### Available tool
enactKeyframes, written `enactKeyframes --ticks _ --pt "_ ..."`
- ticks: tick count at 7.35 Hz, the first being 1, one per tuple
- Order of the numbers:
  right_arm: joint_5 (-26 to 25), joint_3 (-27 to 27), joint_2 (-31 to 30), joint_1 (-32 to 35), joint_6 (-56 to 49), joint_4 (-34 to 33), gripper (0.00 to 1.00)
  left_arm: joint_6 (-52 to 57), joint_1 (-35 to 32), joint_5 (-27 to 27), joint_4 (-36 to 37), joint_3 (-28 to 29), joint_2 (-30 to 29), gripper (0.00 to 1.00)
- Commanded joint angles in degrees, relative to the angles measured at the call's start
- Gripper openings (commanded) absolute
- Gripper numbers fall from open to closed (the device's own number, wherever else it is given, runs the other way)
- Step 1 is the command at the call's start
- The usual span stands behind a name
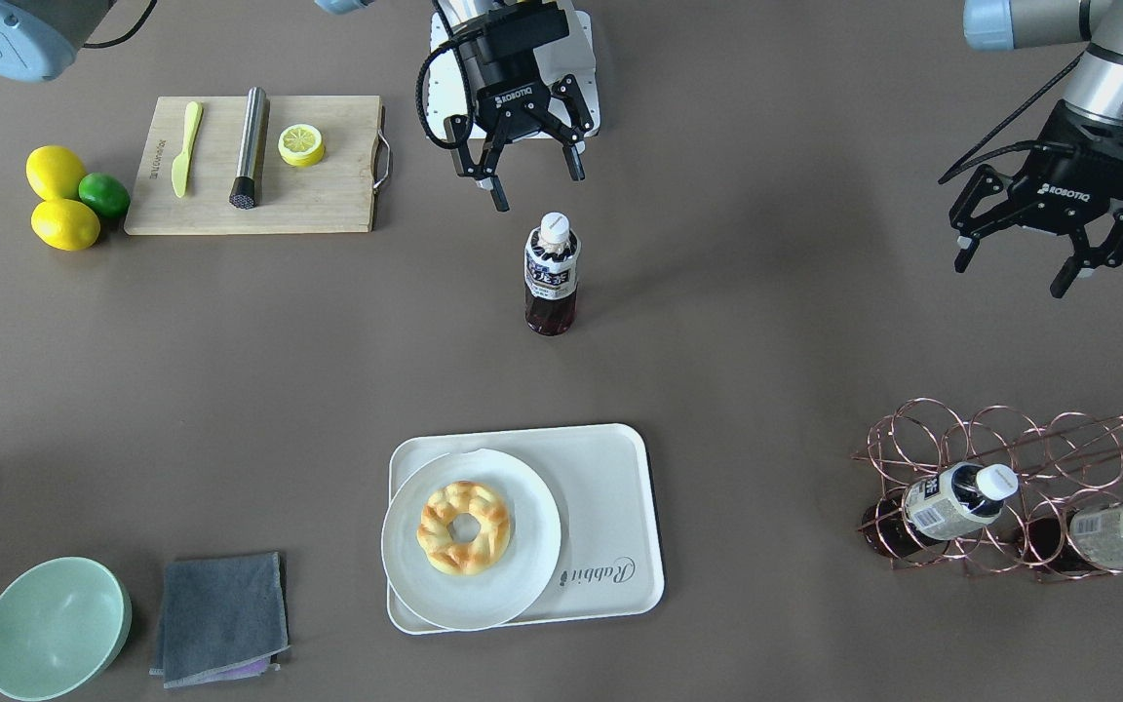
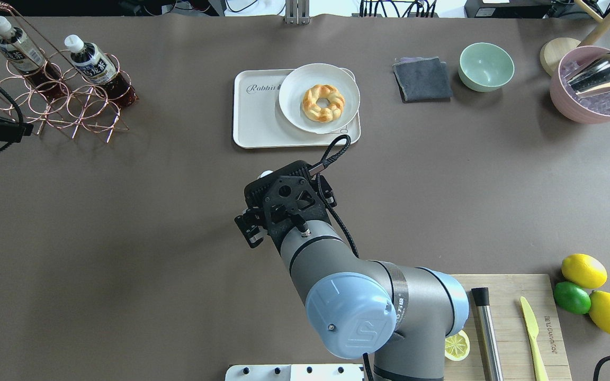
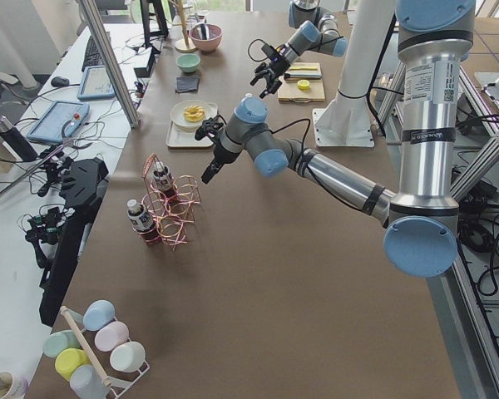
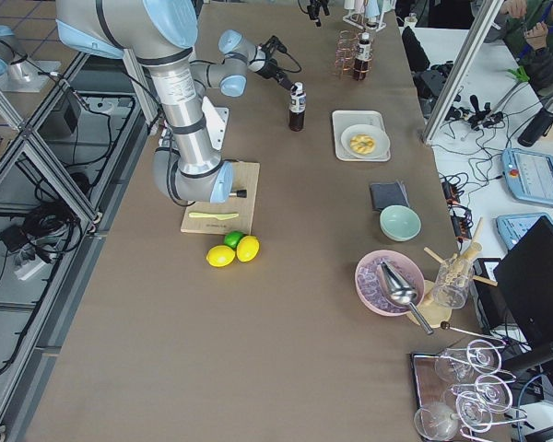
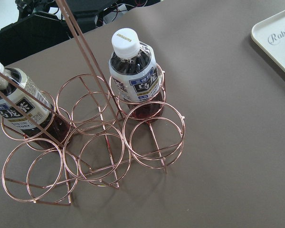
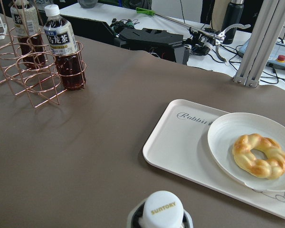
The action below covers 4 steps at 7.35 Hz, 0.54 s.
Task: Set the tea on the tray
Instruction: 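Grasp the tea bottle with the right gripper while the left gripper releases it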
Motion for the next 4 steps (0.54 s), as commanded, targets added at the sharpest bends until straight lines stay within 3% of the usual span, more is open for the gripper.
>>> enactKeyframes --ticks 1,4 --pt "-0.4 -1.9 0.8 0.6 0.0 2.1 0.98 1.0 -0.4 -0.2 -0.1 0.4 0.0 0.98" --pt "-0.2 -5.6 3.1 2.4 0.0 2.1 0.87 1.0 -0.4 -0.1 -0.1 0.4 0.0 0.98"
